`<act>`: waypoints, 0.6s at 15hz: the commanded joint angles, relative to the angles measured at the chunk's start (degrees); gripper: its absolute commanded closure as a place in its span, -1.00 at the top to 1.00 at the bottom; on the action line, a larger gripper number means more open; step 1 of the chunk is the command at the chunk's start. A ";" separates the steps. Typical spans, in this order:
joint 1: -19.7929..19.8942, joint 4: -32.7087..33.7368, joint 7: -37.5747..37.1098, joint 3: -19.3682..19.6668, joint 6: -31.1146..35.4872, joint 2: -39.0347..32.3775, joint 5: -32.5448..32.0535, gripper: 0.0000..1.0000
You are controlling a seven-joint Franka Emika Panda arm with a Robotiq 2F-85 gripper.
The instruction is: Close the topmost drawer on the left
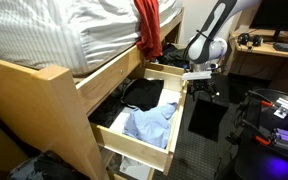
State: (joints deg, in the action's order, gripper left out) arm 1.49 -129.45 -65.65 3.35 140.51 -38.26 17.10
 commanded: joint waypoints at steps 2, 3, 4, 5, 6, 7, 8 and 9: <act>-0.76 1.97 -0.05 -1.05 10.55 -5.89 5.99 1.00; -1.21 1.71 -0.97 -0.99 13.47 -6.59 7.11 1.00; -1.96 0.91 -2.15 -0.67 16.95 -6.29 8.15 1.00; -2.59 -0.92 -3.15 -0.66 19.69 -4.23 9.15 1.00; -4.20 -3.31 -4.12 -0.06 22.66 -1.93 9.06 1.00; -6.65 -6.99 -5.48 0.90 25.43 1.68 8.47 1.00; -8.01 -9.92 -6.14 1.17 28.46 4.51 8.18 1.00; -8.58 -12.50 -6.15 1.13 31.64 7.08 8.15 1.00</act>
State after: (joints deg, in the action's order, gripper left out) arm -2.92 -132.70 -70.33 3.54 165.02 -41.47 24.50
